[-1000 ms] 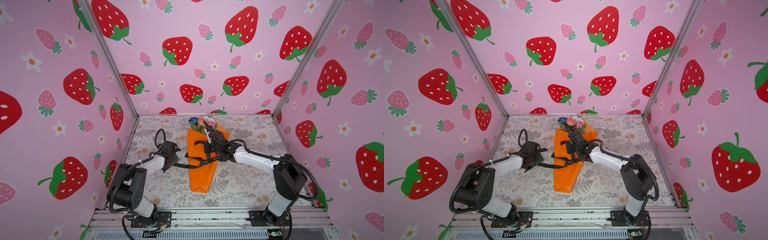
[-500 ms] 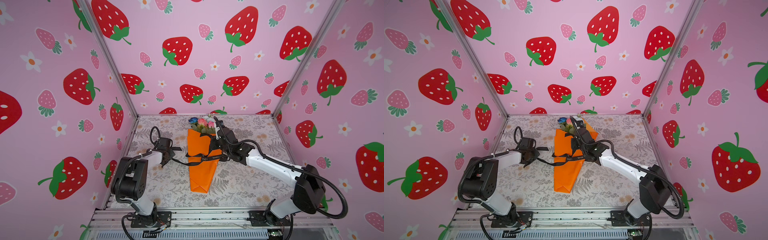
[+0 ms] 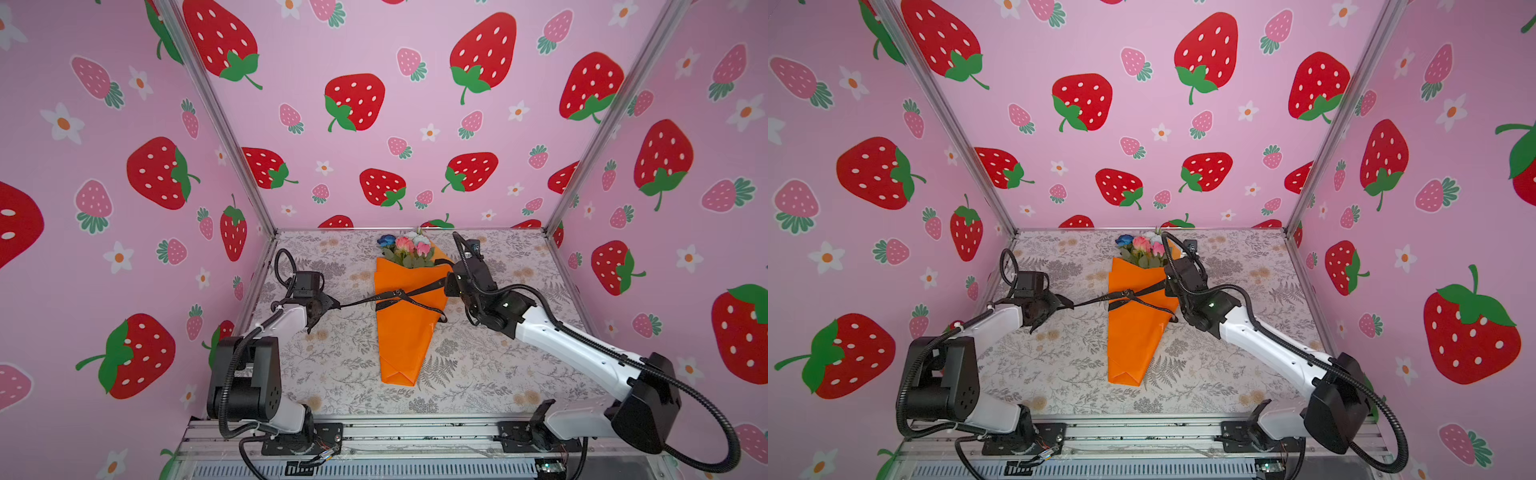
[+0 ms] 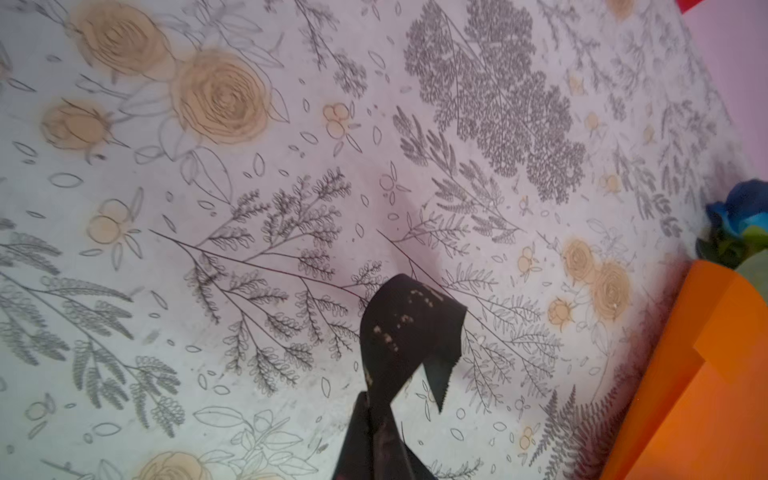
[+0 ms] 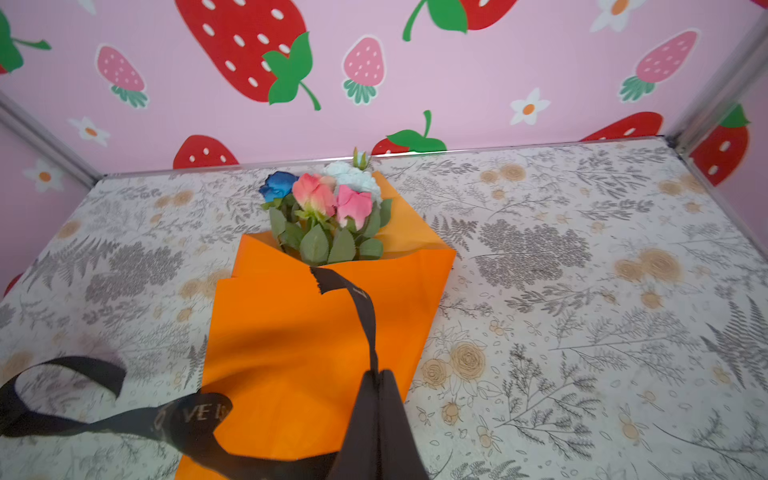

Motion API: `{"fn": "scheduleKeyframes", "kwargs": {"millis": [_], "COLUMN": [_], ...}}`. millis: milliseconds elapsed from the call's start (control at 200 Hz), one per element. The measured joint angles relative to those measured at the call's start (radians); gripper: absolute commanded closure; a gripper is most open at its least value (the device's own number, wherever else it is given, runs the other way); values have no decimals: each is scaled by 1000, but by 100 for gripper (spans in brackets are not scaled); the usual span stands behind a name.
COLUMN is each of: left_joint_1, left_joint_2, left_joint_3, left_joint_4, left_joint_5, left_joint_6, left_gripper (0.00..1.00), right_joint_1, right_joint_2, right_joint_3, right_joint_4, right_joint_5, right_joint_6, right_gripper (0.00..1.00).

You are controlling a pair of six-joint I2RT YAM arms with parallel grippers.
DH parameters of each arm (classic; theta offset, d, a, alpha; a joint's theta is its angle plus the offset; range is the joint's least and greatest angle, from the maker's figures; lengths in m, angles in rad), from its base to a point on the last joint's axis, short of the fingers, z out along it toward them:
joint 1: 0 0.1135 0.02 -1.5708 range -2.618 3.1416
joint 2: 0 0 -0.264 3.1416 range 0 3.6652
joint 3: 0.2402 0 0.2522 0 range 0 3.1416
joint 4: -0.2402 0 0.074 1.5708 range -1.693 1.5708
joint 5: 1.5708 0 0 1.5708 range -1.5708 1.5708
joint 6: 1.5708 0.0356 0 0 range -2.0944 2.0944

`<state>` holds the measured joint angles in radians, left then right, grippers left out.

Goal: Tie the bouquet of fake flowers
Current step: 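Pull both ribbon ends outward apart to cinch the knot on the cone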

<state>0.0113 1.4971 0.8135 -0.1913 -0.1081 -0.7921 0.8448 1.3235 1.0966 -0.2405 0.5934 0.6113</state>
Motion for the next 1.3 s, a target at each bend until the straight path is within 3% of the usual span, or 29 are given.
{"fn": "scheduleKeyframes", "kwargs": {"millis": [260, 625, 865, 1301], "left_joint_1": [97, 118, 142, 212], "left_joint_2": [9, 43, 55, 180], "left_joint_3": [39, 54, 54, 140], "left_joint_4": [-24, -50, -52, -52], "left_joint_5": [-21, -23, -27, -14], "left_joint_6": [15, 38, 59, 97], "left_gripper": [100, 100, 100, 100], "right_joint_1": [-79, -259, -325, -616], "right_joint_2": [-112, -203, -184, -40], "right_joint_3": [-156, -311, -328, -340], "right_joint_4": [-126, -212, -215, -60], "right_joint_5": [68, 46, 18, -97], "right_joint_6": [126, 207, 214, 98], "right_gripper": [100, 100, 100, 100]}}
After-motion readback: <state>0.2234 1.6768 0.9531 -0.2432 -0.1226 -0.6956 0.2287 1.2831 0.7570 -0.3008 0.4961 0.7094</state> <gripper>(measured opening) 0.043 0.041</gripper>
